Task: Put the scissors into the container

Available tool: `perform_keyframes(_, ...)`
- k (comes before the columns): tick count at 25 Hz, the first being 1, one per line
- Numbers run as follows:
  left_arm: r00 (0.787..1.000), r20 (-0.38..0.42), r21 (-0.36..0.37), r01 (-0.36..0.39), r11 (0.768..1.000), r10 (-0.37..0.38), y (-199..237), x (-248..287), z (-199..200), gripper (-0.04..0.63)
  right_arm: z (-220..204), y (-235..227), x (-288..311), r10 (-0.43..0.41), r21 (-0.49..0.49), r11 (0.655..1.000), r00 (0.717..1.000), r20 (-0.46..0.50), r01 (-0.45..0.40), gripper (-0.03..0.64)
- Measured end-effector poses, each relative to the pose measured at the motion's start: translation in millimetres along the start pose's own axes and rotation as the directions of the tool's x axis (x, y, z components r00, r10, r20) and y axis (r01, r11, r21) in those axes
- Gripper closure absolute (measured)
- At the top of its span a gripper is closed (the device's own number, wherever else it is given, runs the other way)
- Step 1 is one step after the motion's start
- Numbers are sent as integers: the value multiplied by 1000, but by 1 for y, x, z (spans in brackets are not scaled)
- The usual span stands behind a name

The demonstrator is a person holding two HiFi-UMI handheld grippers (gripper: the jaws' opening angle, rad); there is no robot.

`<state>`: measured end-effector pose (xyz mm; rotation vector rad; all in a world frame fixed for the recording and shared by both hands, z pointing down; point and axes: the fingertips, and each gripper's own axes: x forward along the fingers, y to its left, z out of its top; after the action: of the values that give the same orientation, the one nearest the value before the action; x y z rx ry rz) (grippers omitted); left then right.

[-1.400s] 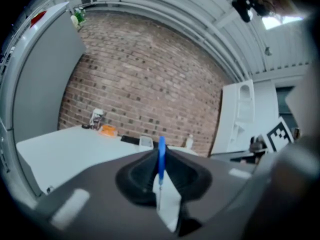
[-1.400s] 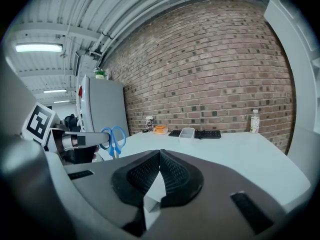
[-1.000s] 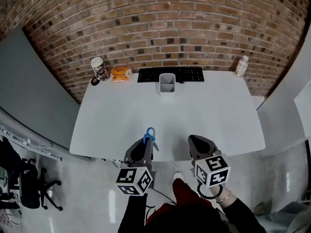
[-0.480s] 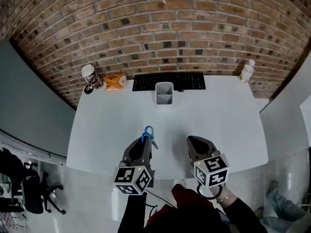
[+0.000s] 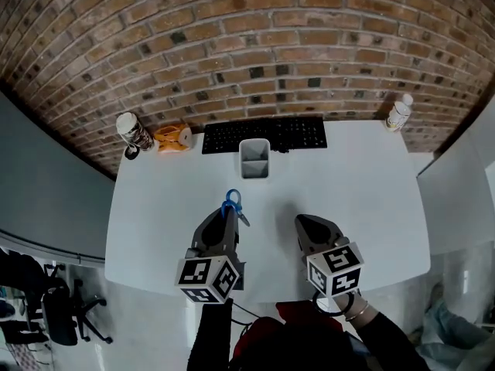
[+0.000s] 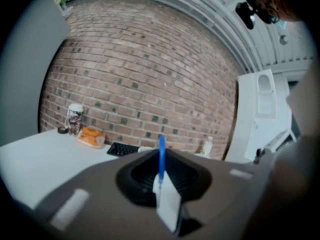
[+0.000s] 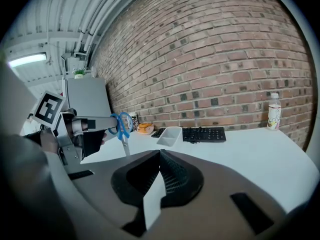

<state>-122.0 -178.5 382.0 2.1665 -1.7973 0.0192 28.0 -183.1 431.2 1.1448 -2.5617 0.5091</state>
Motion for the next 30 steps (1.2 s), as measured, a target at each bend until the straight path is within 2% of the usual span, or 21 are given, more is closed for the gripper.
perform_keyframes(5, 1000, 23, -38, 11, 999, -10, 2, 23, 18, 560, 7, -11, 14, 5, 14, 1000, 1000, 0, -5, 607)
perform_keyframes(9, 999, 30, -30, 29, 999, -28, 2, 43, 28, 560, 12, -15, 25, 7, 27, 1000, 1000, 0, -7, 607)
perform_keyframes(21, 996, -6, -44, 90, 995, -90, 20, 106, 20, 561, 15, -36, 67, -36, 18, 999, 999, -31, 37, 607)
perform_keyframes(30, 990, -1, -44, 142, 989, -142, 34, 145, 33, 563, 22, -45, 100, -69, 30, 997, 997, -44, 70, 607)
